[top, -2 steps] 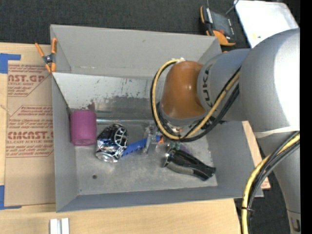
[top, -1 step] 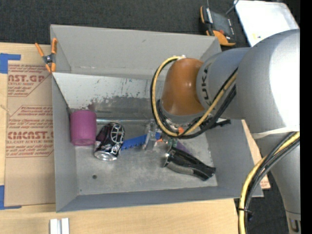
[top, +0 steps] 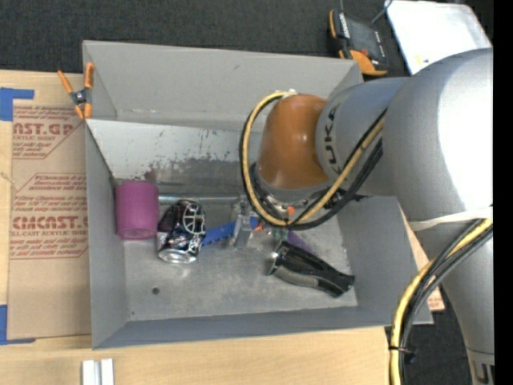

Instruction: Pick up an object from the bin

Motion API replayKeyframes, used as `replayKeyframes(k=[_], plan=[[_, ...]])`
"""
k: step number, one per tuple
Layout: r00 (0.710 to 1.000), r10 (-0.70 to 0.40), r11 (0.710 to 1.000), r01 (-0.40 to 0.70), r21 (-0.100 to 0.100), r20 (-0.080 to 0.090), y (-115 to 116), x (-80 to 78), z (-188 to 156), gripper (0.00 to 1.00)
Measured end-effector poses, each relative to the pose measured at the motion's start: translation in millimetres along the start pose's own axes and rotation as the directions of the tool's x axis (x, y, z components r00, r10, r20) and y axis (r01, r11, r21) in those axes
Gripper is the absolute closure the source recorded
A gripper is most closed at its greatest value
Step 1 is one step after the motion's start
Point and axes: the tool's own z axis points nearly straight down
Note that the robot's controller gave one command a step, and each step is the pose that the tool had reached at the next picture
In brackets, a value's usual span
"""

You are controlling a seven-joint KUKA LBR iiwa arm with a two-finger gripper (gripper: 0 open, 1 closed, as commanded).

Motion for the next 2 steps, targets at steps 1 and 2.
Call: replayKeyframes(k=[1, 2], plan=[[1.000, 0.023, 1.000, -0.023, 0.000, -0.007, -3.1, -0.2, -60.0, 1.00], [1.000, 0.013, 1.000, -0.013, -0.001, 0.006, 2.5, -2.9, -55.6, 1.00]])
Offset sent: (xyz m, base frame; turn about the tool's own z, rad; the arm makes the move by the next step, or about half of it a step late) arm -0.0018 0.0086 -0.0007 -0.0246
